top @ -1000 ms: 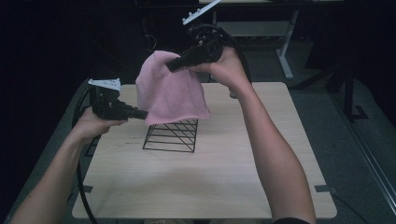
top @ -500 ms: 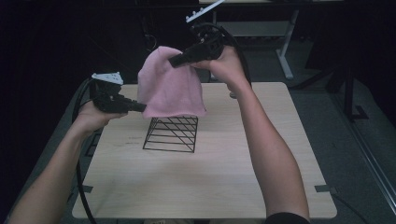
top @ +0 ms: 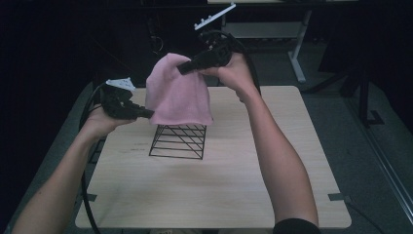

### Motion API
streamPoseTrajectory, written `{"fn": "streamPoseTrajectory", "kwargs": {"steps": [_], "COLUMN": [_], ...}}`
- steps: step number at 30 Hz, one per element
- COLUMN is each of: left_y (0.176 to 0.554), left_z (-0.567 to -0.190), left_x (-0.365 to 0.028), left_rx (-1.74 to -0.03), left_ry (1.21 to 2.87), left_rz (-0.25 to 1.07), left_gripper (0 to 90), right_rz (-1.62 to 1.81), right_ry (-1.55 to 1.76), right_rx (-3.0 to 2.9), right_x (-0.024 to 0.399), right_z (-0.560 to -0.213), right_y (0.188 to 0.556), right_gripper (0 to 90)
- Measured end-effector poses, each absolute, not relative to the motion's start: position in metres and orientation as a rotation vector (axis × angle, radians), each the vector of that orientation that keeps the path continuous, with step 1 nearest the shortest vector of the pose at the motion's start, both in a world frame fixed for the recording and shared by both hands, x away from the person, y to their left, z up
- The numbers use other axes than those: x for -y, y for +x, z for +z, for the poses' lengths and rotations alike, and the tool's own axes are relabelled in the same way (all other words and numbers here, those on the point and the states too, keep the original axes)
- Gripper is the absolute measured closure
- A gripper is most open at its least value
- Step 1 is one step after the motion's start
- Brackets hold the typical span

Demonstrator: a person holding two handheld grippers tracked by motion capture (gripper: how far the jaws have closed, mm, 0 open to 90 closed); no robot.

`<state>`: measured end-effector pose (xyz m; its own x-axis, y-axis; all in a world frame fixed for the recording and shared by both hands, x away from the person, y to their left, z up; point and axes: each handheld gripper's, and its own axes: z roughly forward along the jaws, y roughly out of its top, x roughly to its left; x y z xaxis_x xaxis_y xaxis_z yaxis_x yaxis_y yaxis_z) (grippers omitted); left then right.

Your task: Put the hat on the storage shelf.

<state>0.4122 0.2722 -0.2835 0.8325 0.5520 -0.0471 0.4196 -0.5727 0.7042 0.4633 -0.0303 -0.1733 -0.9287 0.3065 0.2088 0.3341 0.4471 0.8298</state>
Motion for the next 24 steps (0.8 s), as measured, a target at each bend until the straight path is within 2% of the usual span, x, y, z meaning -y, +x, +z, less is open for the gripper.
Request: {"fn": "streamPoseTrajectory", "kwargs": {"steps": [12, 24], "left_y": [0.412, 0.406], "left_z": [-0.291, -0.303], "left_x": [-0.27, -0.289], "left_rx": [-0.701, -0.751], "left_ry": [2.293, 2.279], "left_rz": [0.233, 0.233], "left_gripper": [83.8, 83.8], "right_rz": [-1.534, -1.509], "right_ry": [-0.591, -0.524], "right_rx": [2.627, 2.617], "right_x": [0.04, 0.019], "right_z": [-0.189, -0.198], "right_y": [0.462, 0.457], "right_gripper": [79.4, 79.3]}}
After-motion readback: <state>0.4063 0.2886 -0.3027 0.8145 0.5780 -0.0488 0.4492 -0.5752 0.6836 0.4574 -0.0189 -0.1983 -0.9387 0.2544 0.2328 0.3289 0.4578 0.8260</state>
